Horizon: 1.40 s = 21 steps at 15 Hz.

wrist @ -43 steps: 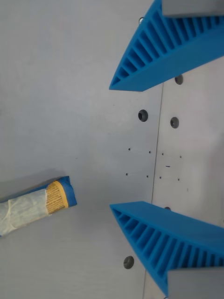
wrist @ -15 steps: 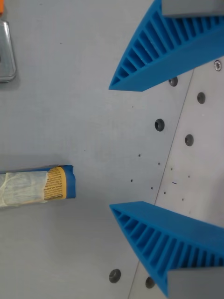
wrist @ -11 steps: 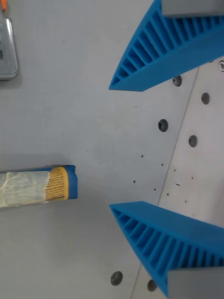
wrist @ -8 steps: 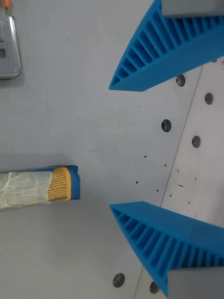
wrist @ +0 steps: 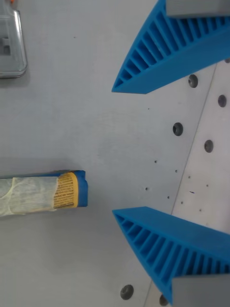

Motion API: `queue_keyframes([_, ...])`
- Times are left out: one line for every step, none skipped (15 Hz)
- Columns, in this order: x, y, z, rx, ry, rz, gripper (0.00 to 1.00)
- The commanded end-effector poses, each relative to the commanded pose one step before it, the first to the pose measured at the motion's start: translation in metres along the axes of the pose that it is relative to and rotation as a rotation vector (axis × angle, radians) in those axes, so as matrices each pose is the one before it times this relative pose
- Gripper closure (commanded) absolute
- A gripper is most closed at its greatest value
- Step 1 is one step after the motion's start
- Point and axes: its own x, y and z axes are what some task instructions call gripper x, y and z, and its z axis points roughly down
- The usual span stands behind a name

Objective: Pick up the blue bag

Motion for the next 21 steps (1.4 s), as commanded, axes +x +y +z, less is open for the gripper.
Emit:
queue_keyframes([-0.00416, -0.00193, 0.00672, -0.05438, 0.0861, -0.0315, 0.0])
queue_keyframes([0.00015, 0.00002, 0.00166, 0.0, 0.0, 0.0, 0.0])
queue_keyframes([0.00015, 0.00002, 0.00166, 0.0, 0.0, 0.0, 0.0])
queue_keyframes([0.00015, 0.00002, 0.00166, 0.0, 0.0, 0.0, 0.0])
queue_keyframes([0.00015, 0.00002, 0.00166, 0.0, 0.0, 0.0, 0.0])
queue_keyframes([0.00014, 0.00002, 0.00166, 0.0, 0.0, 0.0, 0.0])
queue_keyframes([0.00014, 0.00002, 0.00166, 0.0, 0.0, 0.0, 0.0])
queue_keyframes([0.00014, 0.00002, 0.00166, 0.0, 0.0, 0.0, 0.0])
queue_keyframes([0.00014, 0.00002, 0.00166, 0.0, 0.0, 0.0, 0.0])
queue_keyframes([0.00014, 0.00002, 0.00166, 0.0, 0.0, 0.0, 0.0])
queue_keyframes([0.00015, 0.00002, 0.00166, 0.0, 0.0, 0.0, 0.0])
queue_keyframes([0.00015, 0.00002, 0.00166, 0.0, 0.0, 0.0, 0.0])
queue_keyframes([0.00015, 0.00002, 0.00166, 0.0, 0.0, 0.0, 0.0])
queue_keyframes([0.00015, 0.00002, 0.00166, 0.0, 0.0, 0.0, 0.0])
queue_keyframes([0.00015, 0.00002, 0.00166, 0.0, 0.0, 0.0, 0.0])
queue_keyframes([0.00015, 0.00002, 0.00166, 0.0, 0.0, 0.0, 0.0])
queue_keyframes([0.00015, 0.00002, 0.00166, 0.0, 0.0, 0.0, 0.0])
queue_keyframes([0.00015, 0.00002, 0.00166, 0.0, 0.0, 0.0, 0.0])
queue_keyframes([0.00015, 0.00002, 0.00166, 0.0, 0.0, 0.0, 0.0])
queue_keyframes([0.00015, 0.00003, 0.00166, 0.0, 0.0, 0.0, 0.0])
queue_keyframes([0.00015, 0.00003, 0.00166, 0.0, 0.0, 0.0, 0.0])
